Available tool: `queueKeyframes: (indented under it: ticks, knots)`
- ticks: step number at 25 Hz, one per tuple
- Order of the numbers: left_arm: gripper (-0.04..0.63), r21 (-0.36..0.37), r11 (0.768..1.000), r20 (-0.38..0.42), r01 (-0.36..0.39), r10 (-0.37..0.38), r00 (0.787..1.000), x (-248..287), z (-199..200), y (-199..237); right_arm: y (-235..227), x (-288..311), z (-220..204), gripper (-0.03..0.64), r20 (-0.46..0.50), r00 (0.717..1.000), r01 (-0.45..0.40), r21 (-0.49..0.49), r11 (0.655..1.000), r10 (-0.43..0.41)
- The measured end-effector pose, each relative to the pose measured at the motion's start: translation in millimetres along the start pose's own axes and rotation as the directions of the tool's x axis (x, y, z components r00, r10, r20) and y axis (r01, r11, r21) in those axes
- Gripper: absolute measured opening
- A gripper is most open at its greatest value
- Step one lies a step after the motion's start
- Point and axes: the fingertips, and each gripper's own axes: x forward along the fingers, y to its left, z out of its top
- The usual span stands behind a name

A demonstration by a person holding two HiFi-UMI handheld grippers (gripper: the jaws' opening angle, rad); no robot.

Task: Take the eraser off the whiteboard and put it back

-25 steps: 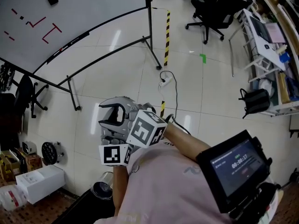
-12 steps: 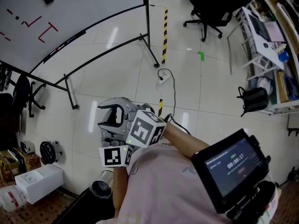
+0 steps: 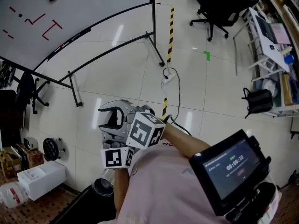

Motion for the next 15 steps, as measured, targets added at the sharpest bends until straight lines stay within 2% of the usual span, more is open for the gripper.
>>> queueKeyframes:
  ticks: [7,15]
  knots:
    - [0.106,0.017,0.999,-0.030,0.029,-0.029,0.999,14,-4,-8,-12,-9,-6,0.193,0.018,1.000,0.022,0.025,0.999,-0.023]
    - [0.104,0.021,0.998,-0.025,0.054,-0.053,0.998,23,-2,-17,-21,-19,-7,0.193,0.014,0.999,0.046,0.021,0.999,-0.046]
